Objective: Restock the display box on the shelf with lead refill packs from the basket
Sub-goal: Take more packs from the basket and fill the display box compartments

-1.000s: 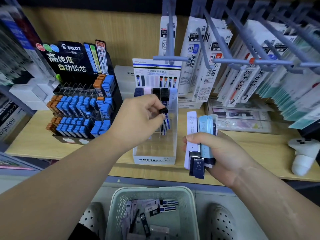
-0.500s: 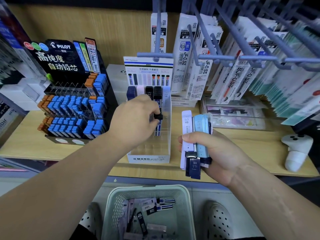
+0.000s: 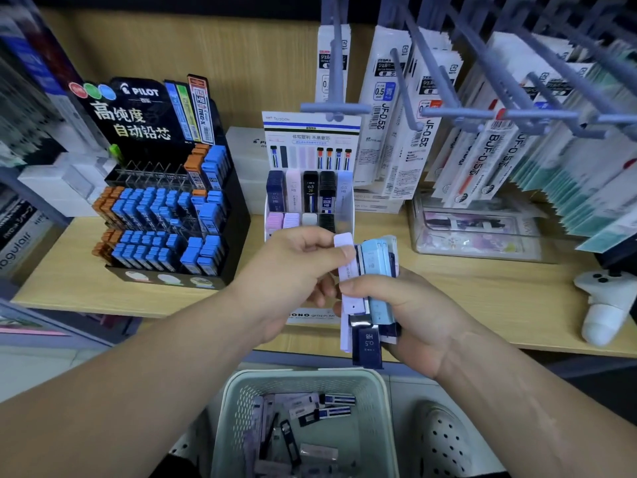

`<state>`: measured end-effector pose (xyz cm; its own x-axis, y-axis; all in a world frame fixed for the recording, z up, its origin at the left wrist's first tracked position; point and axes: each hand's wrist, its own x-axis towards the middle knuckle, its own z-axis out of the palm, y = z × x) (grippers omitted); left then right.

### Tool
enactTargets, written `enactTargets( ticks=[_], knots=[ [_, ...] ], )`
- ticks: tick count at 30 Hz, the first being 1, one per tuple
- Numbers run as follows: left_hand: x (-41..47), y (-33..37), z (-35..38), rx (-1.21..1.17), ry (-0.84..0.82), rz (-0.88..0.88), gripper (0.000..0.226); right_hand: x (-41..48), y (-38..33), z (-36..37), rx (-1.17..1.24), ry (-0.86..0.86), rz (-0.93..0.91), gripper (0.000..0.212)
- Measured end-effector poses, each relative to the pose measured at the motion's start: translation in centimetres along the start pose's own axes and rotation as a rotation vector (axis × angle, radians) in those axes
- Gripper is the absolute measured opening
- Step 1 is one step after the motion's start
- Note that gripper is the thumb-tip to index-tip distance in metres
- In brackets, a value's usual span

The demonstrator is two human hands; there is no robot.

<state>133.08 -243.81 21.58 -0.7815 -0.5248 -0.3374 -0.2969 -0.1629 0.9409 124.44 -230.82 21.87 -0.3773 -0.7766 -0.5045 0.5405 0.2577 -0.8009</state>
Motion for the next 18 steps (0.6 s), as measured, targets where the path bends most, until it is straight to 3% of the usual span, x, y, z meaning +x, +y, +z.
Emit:
enactTargets(
  ticks=[8, 12, 16, 18],
  knots=[
    [-0.1, 0.3, -1.3, -0.366, -0.027, -0.086, 0.007, 0.5, 0.1, 1.1, 0.194, 0.005, 0.077, 0.021],
    [0.0, 0.1, -1.9, -0.403, -0.021, -0.059, 0.008, 0.8, 0.1, 1.2, 0.253, 0.028, 0.088, 0.017],
    [0.2, 0.6, -3.1, -0.413, 0.053, -0.042, 0.006, 1.1, 0.3, 1.1, 0.221, 0.078, 0.105, 0.04],
    [0.4, 1.3, -4.4, -0.399, 0.11, 0.005, 0.005, 1.2, 0.3, 1.1, 0.221, 0.11, 0.101, 0.039]
  ],
)
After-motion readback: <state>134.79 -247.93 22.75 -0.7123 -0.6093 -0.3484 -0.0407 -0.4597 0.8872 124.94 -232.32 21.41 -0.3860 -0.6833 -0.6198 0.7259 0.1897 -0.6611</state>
